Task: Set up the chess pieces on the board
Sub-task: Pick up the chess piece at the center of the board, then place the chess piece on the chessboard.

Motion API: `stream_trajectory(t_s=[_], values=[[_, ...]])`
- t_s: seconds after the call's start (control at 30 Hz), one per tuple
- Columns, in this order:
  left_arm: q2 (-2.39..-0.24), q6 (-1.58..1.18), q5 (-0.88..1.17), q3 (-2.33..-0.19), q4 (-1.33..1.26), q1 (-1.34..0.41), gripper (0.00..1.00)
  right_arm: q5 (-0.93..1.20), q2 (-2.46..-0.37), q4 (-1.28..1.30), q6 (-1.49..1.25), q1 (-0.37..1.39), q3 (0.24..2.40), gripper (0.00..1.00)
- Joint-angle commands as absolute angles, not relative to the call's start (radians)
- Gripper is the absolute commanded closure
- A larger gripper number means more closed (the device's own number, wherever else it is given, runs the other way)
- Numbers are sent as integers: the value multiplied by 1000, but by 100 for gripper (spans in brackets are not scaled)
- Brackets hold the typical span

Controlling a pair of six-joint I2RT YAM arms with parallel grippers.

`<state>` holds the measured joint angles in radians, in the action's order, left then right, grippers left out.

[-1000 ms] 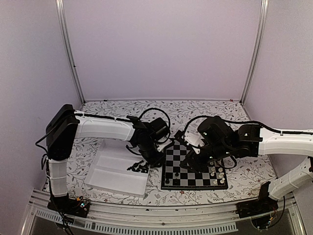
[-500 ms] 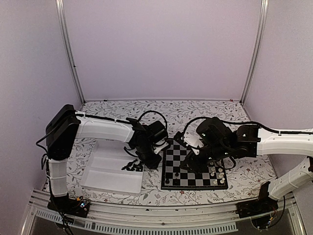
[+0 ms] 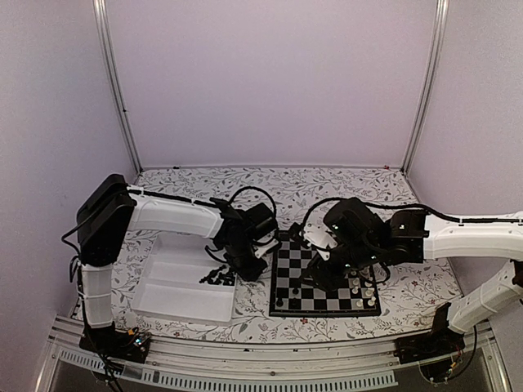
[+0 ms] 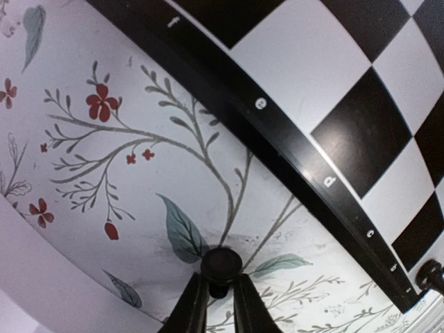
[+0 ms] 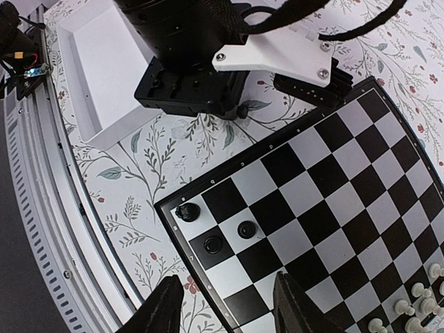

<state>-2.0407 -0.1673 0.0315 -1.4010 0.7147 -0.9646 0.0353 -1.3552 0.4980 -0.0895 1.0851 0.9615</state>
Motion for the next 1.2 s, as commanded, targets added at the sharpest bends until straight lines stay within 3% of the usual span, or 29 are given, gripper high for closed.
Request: stream_trajectory(t_s=[0.0,0.27,0.5,0.73,1.17], values=[[-2068,-144,72,-1379,695,-954,86,37,-1370,469,-83,1076,961,53],[-2008,-106,91,-1354,676,-951,96,85,-1364,427,-116,1051,951,53],[-1863,-111,132,-1324,650,-933,97,155,-1371,383,-185,980,950,54],[-1766,-104,305,-1323,590,-930,96,425,-1399,281,-318,801,941,54],[-1760,-111,356,-1396,579,-931,96,715,-1610,180,-352,793,1084,51]])
